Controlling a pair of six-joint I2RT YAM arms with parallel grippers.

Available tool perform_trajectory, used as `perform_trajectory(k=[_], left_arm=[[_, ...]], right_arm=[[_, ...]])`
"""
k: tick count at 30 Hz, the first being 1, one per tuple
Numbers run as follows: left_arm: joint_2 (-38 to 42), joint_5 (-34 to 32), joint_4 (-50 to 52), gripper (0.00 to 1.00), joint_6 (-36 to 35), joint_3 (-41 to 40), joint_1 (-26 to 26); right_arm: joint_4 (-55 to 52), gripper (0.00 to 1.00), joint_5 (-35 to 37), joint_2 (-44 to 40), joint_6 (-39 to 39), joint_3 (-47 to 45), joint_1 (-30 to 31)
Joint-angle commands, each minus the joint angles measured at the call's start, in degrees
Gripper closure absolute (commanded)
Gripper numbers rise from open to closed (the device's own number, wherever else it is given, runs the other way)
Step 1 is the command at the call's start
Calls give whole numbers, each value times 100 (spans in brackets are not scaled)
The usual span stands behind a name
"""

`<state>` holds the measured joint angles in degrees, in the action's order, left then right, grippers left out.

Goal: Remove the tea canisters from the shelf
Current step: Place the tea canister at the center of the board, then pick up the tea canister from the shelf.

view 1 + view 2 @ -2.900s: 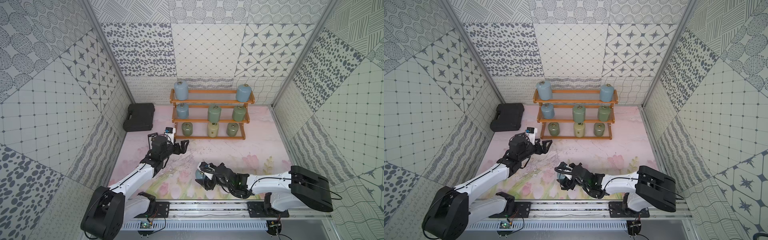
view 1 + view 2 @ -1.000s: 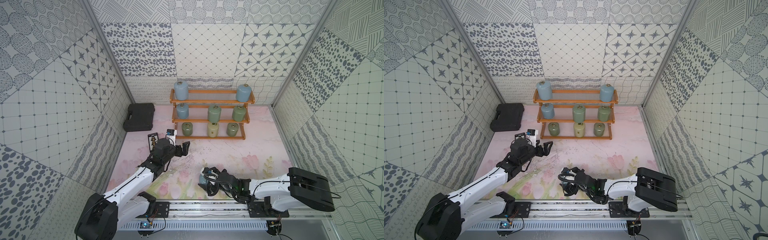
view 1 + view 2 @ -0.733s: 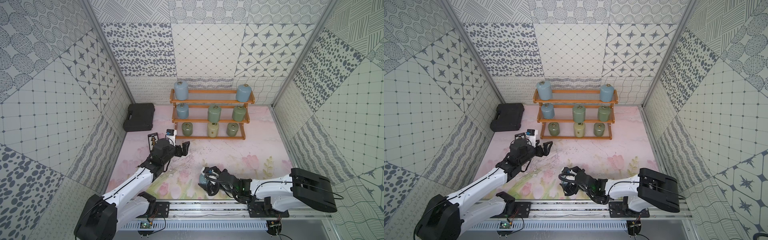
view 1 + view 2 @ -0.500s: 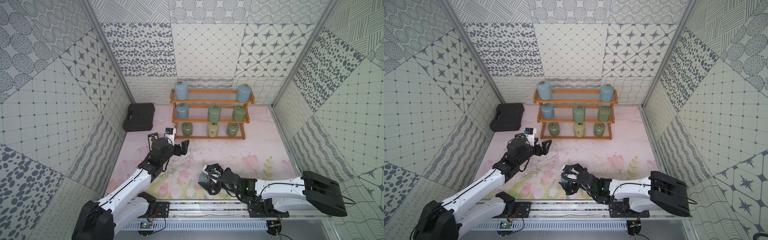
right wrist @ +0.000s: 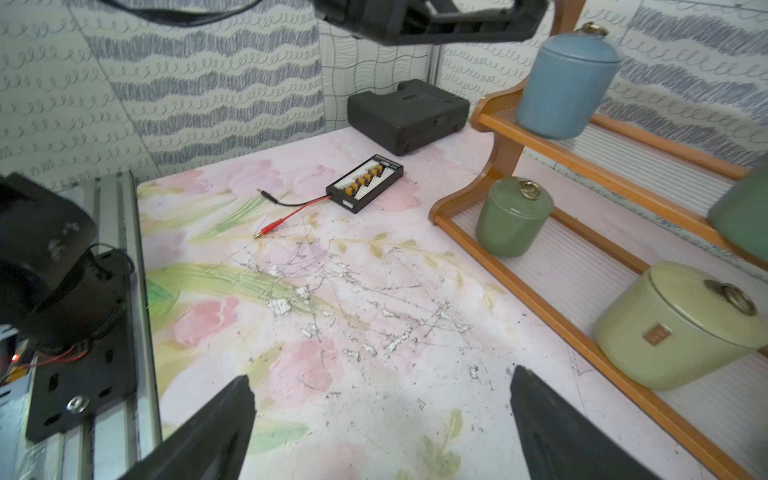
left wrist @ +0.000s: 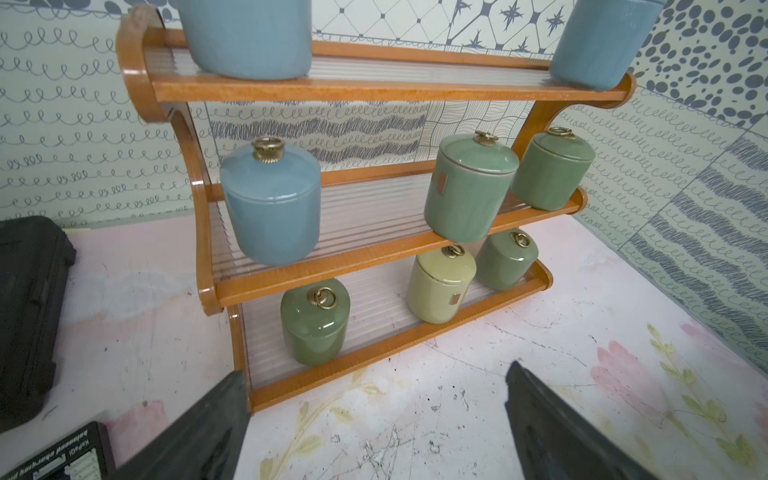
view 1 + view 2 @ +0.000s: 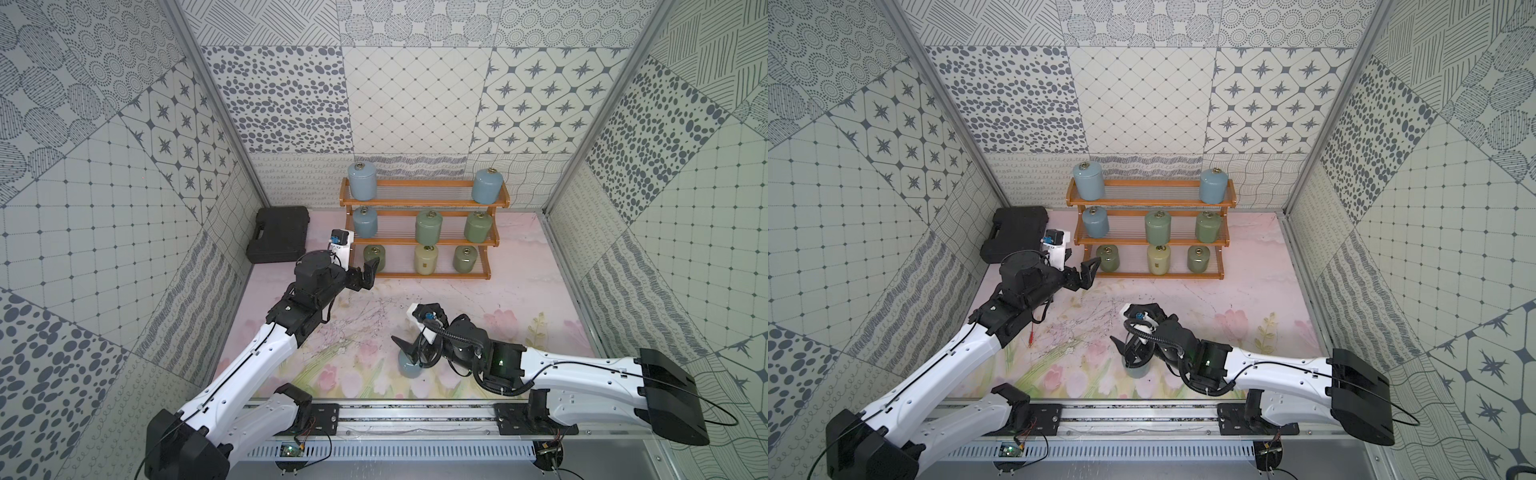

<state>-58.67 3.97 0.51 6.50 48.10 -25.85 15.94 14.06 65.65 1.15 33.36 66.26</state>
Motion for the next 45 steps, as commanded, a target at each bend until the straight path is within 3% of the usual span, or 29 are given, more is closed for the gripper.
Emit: perform_trajectory(k=[1, 5, 15, 24, 45], left_arm=[[-595, 87, 479, 0, -859, 884, 60], [-1245, 202, 746, 0, -1006, 1924, 338], [-2691, 1419, 1138, 0, -870, 4062, 1298], [-3719, 1947, 1727, 0, -1058, 5578, 1497], [-4879, 2177, 1909, 0, -1041, 6839, 1585]], right_arm=[[232, 0, -494, 154, 279, 270, -499], [166, 0, -863, 508, 192, 700, -968], [224, 0, -1282, 1227, 126, 1283, -1420], [308, 0, -1405, 1378, 229, 1325, -1509], [254, 0, -1635, 1484, 452, 1308, -1523]])
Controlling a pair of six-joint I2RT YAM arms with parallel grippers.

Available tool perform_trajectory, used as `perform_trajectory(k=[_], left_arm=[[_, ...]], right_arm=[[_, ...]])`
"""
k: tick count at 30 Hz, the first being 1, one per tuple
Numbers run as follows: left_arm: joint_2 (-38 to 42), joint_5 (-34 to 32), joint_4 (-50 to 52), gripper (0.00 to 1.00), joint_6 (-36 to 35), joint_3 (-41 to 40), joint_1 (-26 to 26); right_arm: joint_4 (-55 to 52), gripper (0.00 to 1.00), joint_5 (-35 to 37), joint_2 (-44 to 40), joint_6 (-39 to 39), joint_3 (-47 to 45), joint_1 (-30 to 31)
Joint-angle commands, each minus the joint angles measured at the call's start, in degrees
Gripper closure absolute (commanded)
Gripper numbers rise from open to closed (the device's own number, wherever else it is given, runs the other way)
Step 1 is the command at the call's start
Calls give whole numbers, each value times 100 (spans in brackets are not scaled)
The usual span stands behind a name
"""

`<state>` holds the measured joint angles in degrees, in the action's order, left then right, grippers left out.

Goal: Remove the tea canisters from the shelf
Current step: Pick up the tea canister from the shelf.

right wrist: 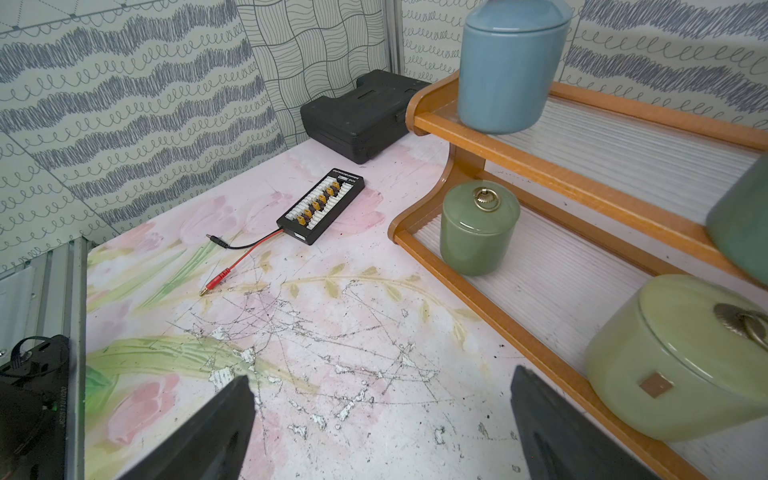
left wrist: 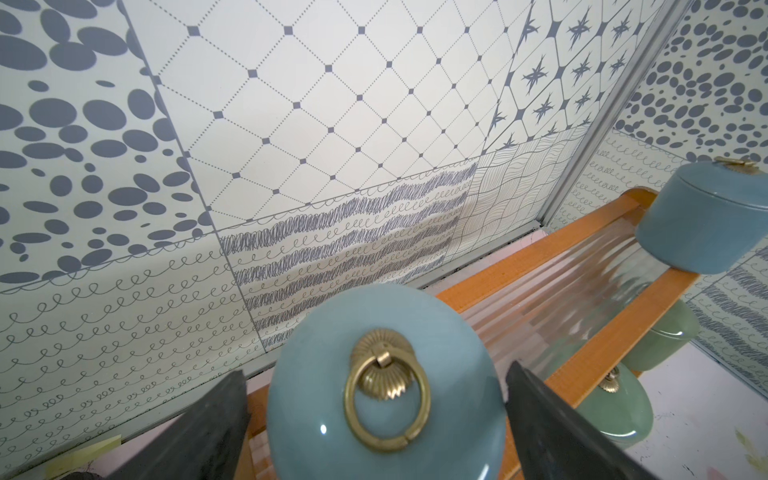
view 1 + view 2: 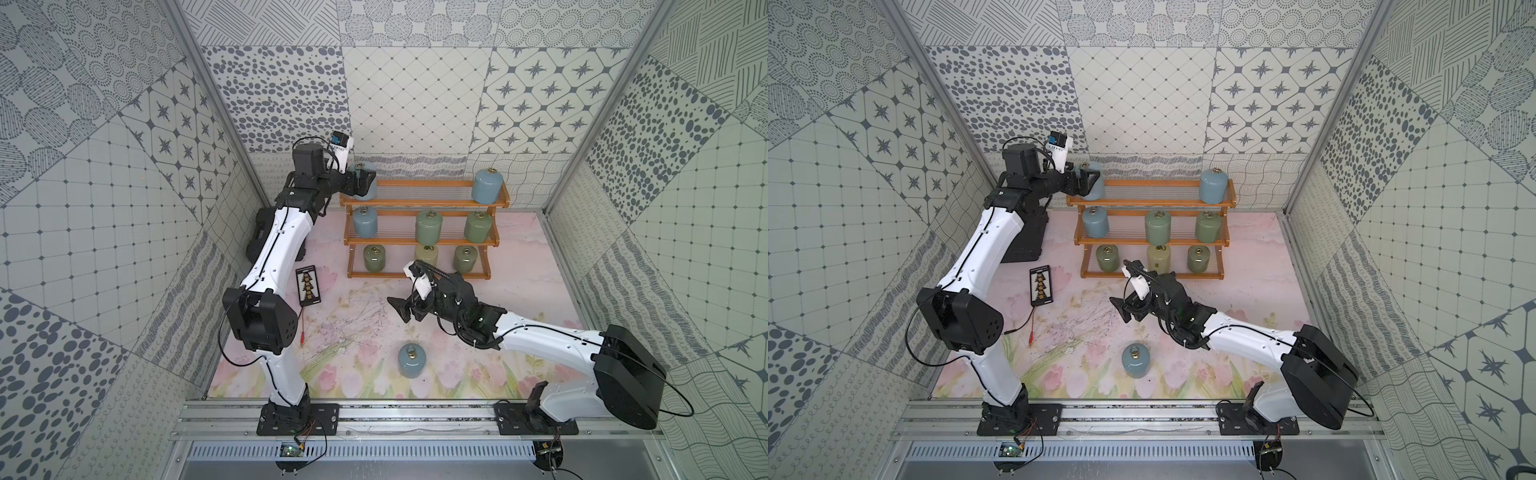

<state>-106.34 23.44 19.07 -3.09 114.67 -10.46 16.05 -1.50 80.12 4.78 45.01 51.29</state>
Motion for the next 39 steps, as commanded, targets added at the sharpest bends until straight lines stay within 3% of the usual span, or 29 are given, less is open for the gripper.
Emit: perform_trajectory(k=[1, 13, 21, 26, 39], left_arm=[[-146, 240, 62, 0, -74, 207, 58], [-542, 819, 229, 0, 150, 642, 104], [-763, 880, 340, 9, 142, 824, 102], [-864, 985, 348, 22, 176, 880, 105], [-772, 1268, 252, 37, 339, 809, 94]], right_arm=[[220, 0, -92, 37, 82, 141, -25], [8, 0, -84, -21, 54, 142, -32], [-39, 0, -2, -179, 61, 24, -39], [-88, 0, 103, -233, 59, 0, -33], [-147, 0, 288, -347, 26, -37, -93]])
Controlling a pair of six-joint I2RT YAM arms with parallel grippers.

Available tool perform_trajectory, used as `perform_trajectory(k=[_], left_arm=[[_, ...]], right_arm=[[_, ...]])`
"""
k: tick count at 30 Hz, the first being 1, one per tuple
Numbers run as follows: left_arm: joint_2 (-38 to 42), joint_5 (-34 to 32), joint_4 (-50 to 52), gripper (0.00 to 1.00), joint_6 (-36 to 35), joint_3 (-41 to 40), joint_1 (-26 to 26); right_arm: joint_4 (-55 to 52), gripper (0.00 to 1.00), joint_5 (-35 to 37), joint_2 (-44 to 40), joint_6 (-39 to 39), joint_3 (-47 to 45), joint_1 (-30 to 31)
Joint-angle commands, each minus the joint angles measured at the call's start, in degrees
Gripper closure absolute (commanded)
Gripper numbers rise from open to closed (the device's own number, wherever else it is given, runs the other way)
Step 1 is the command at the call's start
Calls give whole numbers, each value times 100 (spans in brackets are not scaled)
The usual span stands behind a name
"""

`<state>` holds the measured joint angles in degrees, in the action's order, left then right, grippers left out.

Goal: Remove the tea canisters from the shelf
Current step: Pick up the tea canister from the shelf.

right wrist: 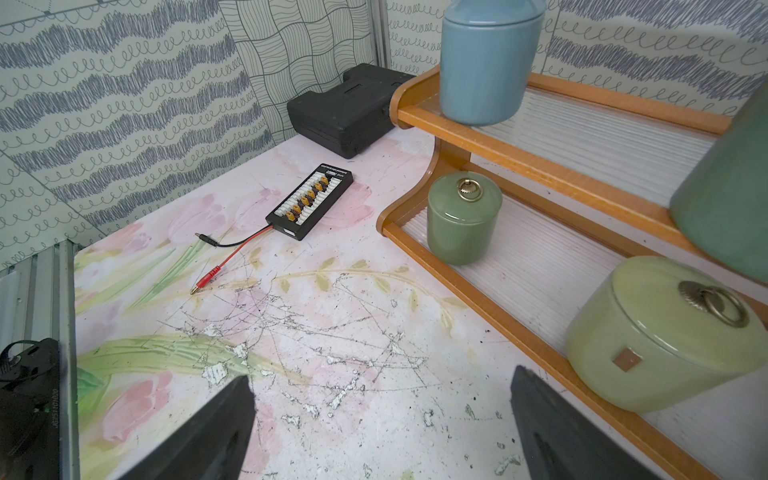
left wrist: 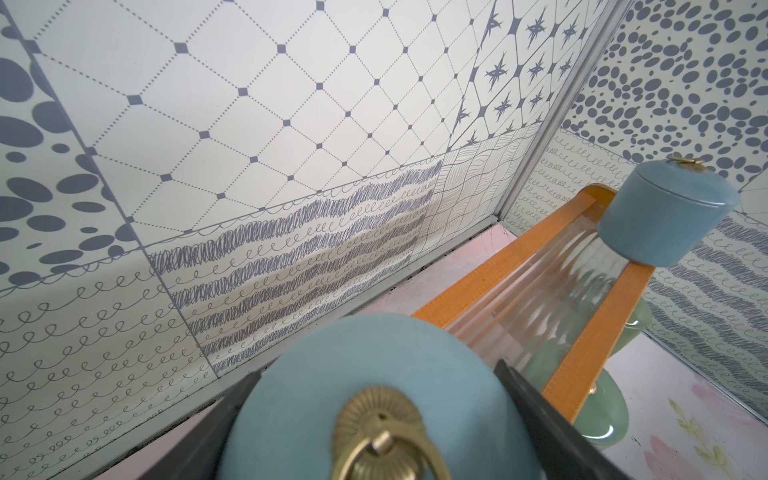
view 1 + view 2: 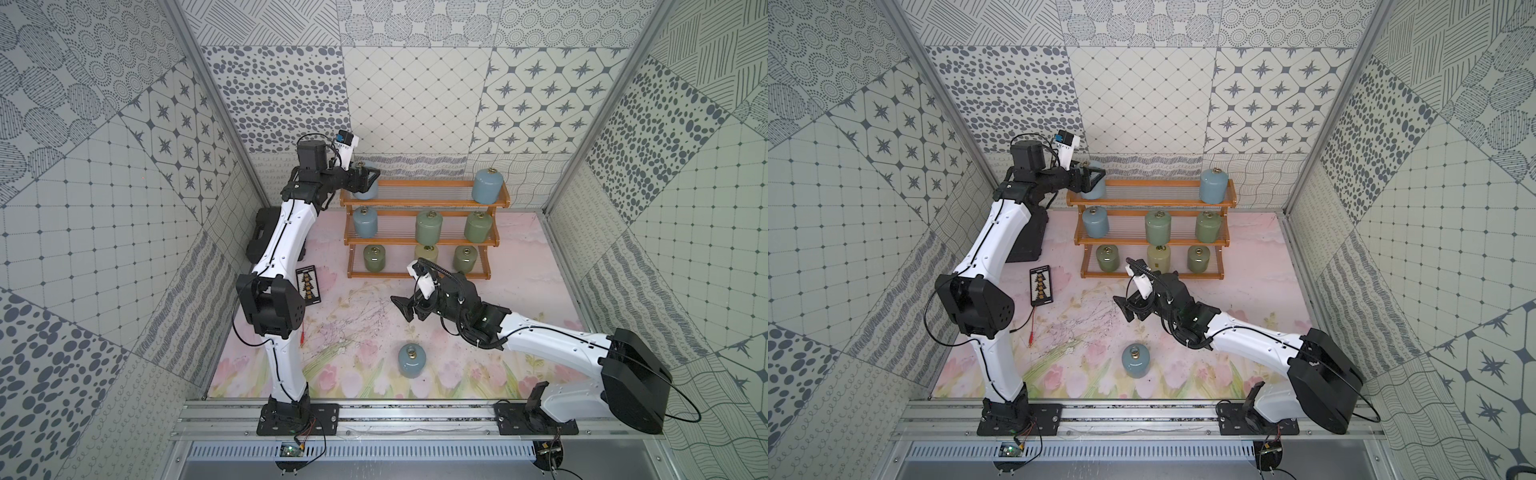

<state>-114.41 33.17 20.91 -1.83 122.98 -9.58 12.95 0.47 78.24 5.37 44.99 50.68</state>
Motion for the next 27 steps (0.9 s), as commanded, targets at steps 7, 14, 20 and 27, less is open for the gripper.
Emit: perform_trajectory(k=[7, 14, 20, 27], left_arm=[[275, 418, 7, 42, 229, -179, -7], [614, 412, -110, 45, 201, -533, -66], [734, 410, -67, 47, 178, -630, -113], [853, 333, -52, 48, 77, -822, -185]], right_arm=[[129, 0, 61, -182, -77, 8, -131], [124, 0, 23, -223, -108, -4, -218], [166, 0, 30, -265, -81, -60, -241], [183, 0, 63, -317, -69, -120, -252]])
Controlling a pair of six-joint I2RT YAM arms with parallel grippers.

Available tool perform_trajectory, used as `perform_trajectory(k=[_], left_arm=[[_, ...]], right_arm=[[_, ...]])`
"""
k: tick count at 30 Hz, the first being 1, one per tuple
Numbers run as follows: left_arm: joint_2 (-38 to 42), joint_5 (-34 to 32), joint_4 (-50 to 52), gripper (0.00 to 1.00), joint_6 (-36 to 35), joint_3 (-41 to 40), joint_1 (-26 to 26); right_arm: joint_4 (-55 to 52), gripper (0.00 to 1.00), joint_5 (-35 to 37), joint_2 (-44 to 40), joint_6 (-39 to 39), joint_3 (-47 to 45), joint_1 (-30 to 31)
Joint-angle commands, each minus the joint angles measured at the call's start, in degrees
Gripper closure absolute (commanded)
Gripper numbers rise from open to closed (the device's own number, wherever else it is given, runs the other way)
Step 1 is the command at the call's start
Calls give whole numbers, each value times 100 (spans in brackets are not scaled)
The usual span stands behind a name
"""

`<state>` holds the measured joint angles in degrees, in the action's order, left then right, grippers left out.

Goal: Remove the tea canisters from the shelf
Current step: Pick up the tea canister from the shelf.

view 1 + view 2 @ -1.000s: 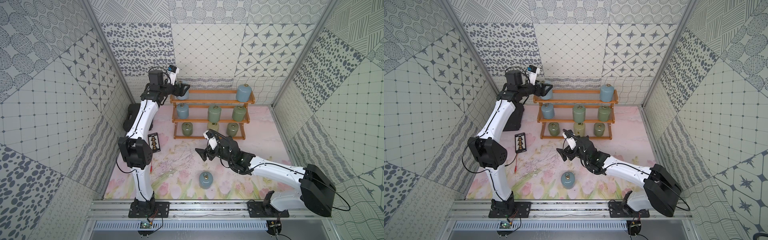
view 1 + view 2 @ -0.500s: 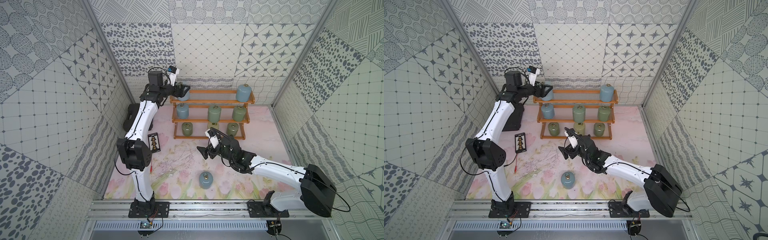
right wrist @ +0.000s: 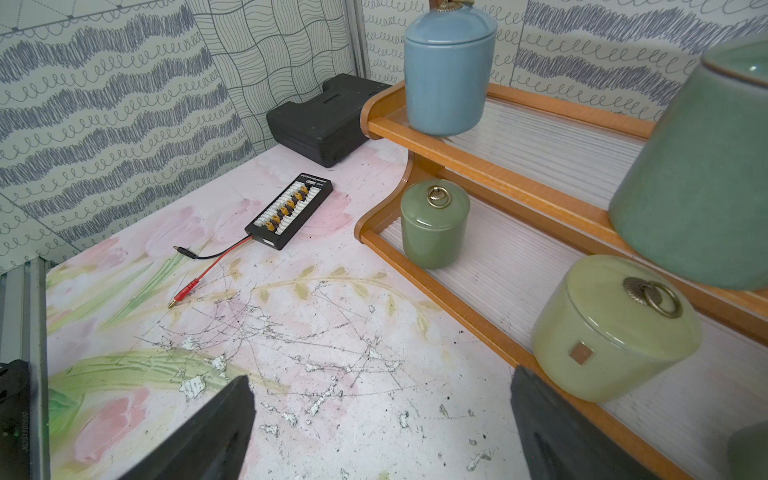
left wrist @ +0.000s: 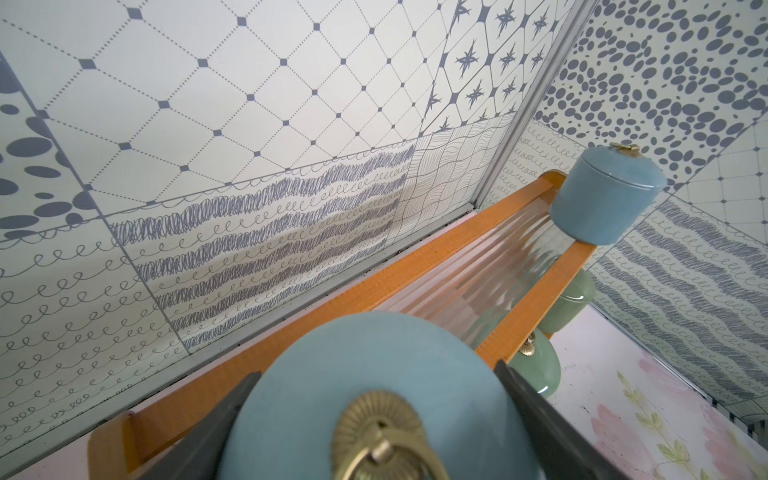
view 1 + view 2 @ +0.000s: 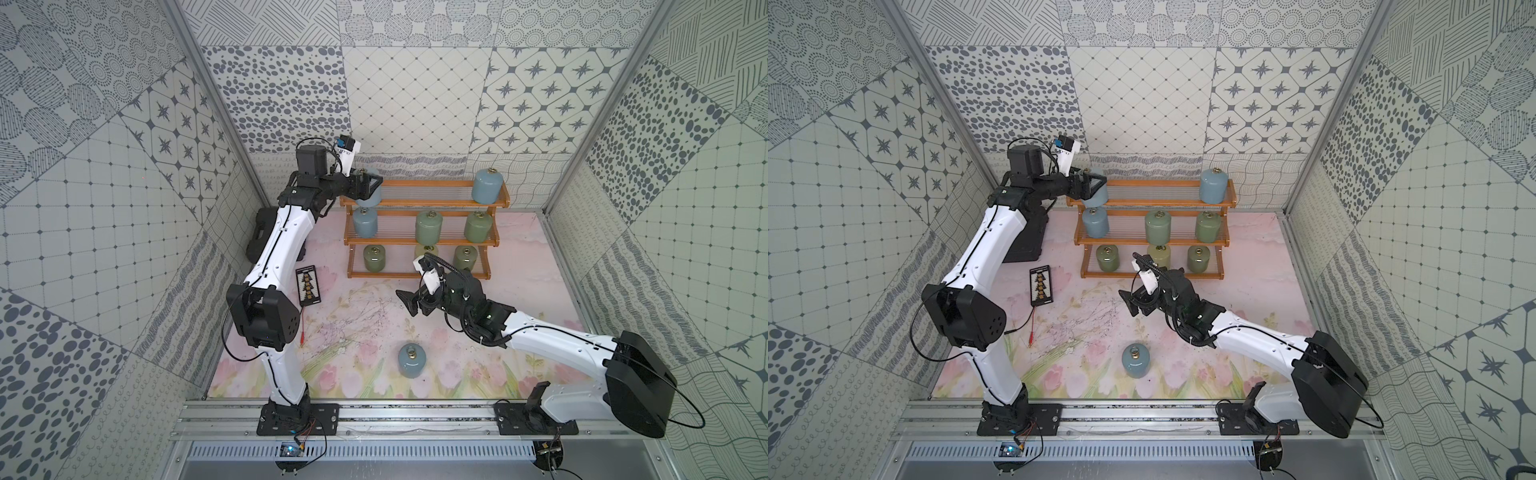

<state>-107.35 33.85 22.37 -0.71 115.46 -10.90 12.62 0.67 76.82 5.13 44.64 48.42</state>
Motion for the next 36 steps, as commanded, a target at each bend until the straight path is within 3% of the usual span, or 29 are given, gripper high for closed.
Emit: perform_trajectory(k=[1, 12, 30, 36], left_arm=[[151, 239, -190, 48, -56, -100, -69], [22, -128, -214, 48, -254, -350, -217], [-32, -141, -122, 26, -298, -462, -247], [-58, -137, -106, 23, -305, -463, -251]], right_arm=[[221, 0, 39, -177, -46, -88, -26], [247, 0, 45, -211, -6, -163, -56], [267, 0, 14, -212, 46, -211, -78], [288, 0, 19, -202, 55, -228, -83]])
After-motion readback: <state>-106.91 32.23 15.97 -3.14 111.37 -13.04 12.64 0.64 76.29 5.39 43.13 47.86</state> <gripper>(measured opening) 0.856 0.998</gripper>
